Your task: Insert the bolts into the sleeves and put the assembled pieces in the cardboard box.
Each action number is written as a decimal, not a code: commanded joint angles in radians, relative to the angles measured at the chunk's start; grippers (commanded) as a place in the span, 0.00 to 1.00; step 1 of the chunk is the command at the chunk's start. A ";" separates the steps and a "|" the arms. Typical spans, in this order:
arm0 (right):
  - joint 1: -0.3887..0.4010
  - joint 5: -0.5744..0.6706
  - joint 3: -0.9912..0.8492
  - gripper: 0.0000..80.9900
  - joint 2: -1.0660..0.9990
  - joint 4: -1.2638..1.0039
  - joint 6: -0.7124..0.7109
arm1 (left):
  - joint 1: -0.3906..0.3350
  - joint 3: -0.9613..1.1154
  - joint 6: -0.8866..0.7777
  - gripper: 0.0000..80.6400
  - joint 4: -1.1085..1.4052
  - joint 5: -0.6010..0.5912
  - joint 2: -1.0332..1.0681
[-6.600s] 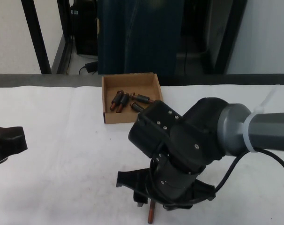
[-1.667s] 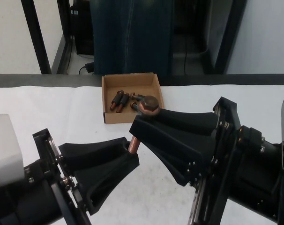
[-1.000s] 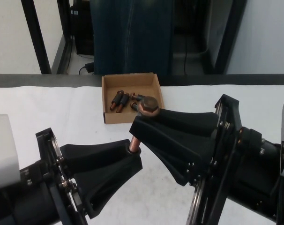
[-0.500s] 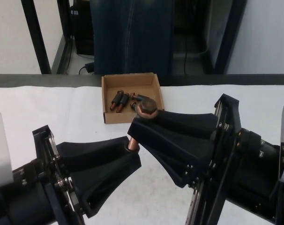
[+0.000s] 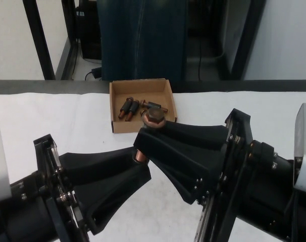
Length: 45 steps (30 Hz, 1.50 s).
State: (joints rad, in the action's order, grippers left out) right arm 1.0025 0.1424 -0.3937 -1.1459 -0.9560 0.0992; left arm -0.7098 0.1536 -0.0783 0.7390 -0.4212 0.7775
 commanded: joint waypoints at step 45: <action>0.028 -0.018 0.034 0.62 -0.010 -0.021 -0.253 | 0.004 0.012 0.064 0.01 0.025 0.038 -0.013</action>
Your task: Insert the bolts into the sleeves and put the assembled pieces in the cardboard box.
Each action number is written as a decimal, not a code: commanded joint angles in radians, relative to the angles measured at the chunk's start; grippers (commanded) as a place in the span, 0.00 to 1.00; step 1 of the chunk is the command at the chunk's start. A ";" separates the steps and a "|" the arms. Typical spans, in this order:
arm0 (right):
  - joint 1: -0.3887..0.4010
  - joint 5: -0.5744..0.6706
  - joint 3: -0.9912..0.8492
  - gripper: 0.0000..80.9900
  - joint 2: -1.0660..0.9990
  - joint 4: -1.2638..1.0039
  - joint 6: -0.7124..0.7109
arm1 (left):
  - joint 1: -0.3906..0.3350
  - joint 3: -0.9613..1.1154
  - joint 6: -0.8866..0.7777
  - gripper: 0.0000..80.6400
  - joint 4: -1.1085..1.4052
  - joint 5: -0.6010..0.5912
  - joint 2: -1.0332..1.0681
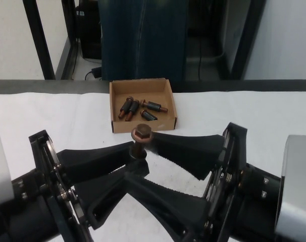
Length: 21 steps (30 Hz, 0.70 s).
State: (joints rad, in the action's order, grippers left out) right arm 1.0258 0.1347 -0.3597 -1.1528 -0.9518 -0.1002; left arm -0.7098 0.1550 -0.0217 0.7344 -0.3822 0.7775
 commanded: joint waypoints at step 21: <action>0.004 -0.104 0.000 0.62 -0.003 0.111 -0.113 | 0.004 0.016 0.115 0.01 0.030 0.063 -0.042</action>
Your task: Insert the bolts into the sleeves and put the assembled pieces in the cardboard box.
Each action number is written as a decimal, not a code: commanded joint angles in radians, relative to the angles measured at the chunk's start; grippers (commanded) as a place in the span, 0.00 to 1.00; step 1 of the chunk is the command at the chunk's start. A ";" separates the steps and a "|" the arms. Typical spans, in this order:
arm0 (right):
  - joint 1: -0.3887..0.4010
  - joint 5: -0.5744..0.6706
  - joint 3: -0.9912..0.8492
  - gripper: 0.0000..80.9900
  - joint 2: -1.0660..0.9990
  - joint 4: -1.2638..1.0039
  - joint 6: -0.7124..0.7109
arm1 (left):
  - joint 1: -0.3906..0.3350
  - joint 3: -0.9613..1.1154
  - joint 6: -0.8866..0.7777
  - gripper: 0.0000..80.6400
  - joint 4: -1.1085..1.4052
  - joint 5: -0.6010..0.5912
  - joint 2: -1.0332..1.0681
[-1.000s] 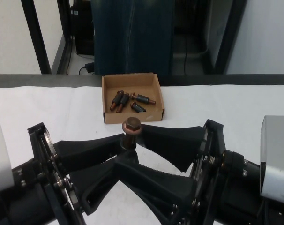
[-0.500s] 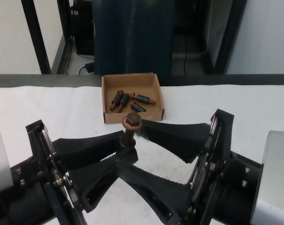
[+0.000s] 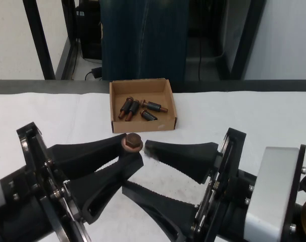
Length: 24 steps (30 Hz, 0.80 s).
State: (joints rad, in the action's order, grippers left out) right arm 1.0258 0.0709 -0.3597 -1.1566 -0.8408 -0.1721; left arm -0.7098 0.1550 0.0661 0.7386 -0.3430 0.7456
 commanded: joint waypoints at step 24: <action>-0.100 -0.315 -0.227 0.62 0.083 0.399 -0.196 | 0.258 0.314 -0.201 0.01 -0.304 0.131 0.309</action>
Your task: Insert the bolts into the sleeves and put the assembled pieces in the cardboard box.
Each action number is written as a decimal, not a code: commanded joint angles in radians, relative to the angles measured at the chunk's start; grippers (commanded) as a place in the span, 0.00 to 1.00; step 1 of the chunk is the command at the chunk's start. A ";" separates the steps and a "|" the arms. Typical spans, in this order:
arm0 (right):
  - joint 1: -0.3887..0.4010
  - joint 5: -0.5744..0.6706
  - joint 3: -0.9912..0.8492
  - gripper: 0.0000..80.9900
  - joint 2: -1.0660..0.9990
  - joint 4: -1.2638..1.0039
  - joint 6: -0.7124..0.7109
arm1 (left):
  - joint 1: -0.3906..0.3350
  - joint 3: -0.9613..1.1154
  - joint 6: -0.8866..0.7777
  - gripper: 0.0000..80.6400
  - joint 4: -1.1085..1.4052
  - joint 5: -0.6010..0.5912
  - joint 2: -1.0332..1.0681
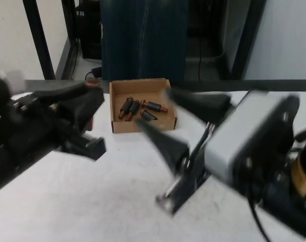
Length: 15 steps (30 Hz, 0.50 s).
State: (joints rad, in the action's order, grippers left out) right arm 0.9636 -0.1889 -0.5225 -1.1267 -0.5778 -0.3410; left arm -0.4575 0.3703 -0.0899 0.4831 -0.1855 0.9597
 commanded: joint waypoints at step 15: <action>-0.221 -0.133 -0.265 0.62 0.260 0.733 -0.019 | 0.008 0.536 -0.139 0.01 -0.355 -0.021 0.649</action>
State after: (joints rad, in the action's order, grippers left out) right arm 0.7524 -0.3115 -0.7720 -0.8809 0.1247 -0.3656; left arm -0.4509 0.8742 -0.2171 0.1372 -0.2037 1.5911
